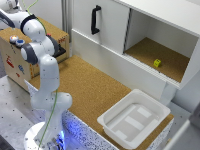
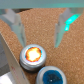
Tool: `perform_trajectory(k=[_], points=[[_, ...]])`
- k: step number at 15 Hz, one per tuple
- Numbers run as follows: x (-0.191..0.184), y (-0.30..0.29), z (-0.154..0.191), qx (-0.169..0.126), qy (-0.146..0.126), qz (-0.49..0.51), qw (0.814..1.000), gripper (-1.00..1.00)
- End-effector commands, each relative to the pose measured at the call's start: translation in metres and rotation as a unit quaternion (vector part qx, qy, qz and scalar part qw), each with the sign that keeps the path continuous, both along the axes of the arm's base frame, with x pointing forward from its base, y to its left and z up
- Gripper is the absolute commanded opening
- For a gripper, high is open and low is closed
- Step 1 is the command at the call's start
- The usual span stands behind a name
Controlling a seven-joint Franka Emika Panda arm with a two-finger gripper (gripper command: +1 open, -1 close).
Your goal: Toggle the red light switch to turn on the red light
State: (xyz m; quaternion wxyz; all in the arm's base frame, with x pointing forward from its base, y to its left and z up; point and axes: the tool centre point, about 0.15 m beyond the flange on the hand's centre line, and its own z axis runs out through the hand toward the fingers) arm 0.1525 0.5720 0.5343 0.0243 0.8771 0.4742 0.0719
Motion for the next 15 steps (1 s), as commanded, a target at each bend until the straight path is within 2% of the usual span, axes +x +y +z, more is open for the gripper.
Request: perform_trajectory(k=[1, 3, 7, 10, 15], points=[[0.017, 0.000, 0.022, -0.044, 0.037, -0.047, 0.997, 1.00], [0.035, -0.009, 0.023, -0.017, 0.031, -0.036, 0.999, 1.00], [0.081, -0.032, 0.012, 0.006, 0.031, -0.032, 0.999, 1.00], [0.112, -0.049, 0.003, 0.015, 0.036, -0.015, 0.999, 1.00], [0.153, -0.066, -0.010, 0.007, 0.042, 0.039, 0.998, 1.00]])
